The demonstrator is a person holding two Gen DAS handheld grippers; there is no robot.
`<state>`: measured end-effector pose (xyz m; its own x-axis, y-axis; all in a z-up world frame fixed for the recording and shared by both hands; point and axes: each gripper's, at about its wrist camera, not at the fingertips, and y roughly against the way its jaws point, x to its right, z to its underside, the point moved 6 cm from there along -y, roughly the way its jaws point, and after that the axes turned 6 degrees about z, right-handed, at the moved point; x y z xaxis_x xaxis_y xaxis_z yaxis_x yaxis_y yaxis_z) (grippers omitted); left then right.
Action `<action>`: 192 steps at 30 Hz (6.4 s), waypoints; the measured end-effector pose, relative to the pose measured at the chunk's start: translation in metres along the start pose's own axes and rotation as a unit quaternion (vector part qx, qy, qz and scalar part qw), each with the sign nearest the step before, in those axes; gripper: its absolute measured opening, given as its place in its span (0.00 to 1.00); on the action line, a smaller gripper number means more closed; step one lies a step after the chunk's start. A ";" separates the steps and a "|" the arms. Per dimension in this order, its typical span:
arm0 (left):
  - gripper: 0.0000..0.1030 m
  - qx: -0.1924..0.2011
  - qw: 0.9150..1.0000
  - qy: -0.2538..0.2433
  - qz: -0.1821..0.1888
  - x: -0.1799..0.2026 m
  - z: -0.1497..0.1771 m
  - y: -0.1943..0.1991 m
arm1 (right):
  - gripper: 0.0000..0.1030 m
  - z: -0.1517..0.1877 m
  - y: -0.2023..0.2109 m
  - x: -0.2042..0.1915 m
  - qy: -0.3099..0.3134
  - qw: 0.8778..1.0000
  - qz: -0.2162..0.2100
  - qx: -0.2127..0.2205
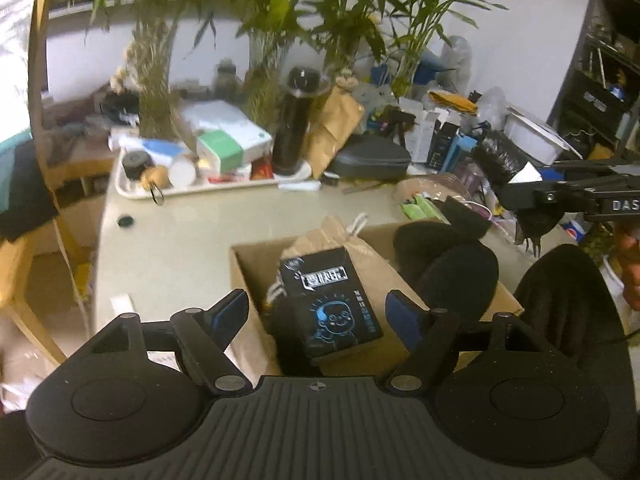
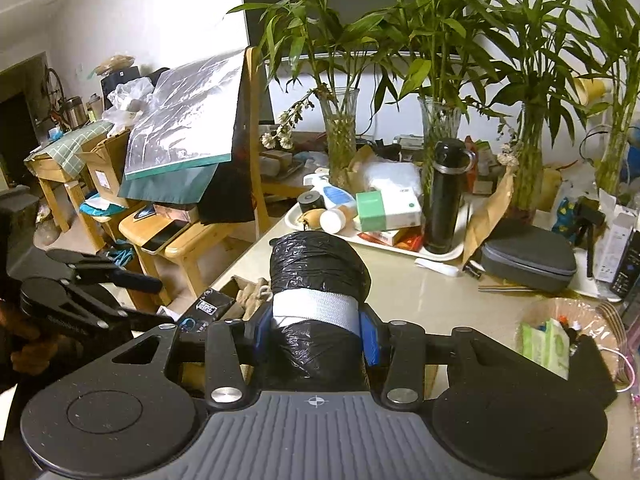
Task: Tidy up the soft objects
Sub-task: 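Open the left tool to drop the snack packet into the box, then lower the wrapped roll into the box and open the right tool, then withdraw both open tools from the box back over the desk, then lower the open right tool over the blue wet-wipe packet on the desk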
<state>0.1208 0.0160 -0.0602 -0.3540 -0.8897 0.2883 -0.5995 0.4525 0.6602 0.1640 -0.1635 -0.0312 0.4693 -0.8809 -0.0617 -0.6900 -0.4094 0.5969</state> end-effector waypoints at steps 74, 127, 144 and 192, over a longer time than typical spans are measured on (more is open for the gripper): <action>0.50 0.010 0.996 0.064 -0.053 -0.050 0.014 0.019 | 1.00 0.000 -0.058 -0.017 -0.066 0.996 0.039 -0.047; 0.50 0.009 0.997 0.005 -0.076 -0.093 -0.065 -0.095 | 1.00 0.014 -0.161 0.153 -0.086 0.988 0.120 -0.046; 0.50 -0.036 0.998 -0.018 -0.039 -0.117 -0.073 -0.150 | 0.99 0.015 -0.256 0.148 0.021 0.995 0.013 -0.099; 0.50 -0.041 0.999 -0.004 -0.031 -0.119 -0.082 -0.163 | 0.76 0.060 -0.345 0.127 0.128 0.966 -0.078 -0.213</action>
<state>0.3193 0.0432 -0.1457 -0.3232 -0.9154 0.2399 -0.5601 0.3894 0.7312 0.4285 -0.1486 -0.2924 0.7073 -0.7068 -0.0105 -0.3364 -0.3496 0.8744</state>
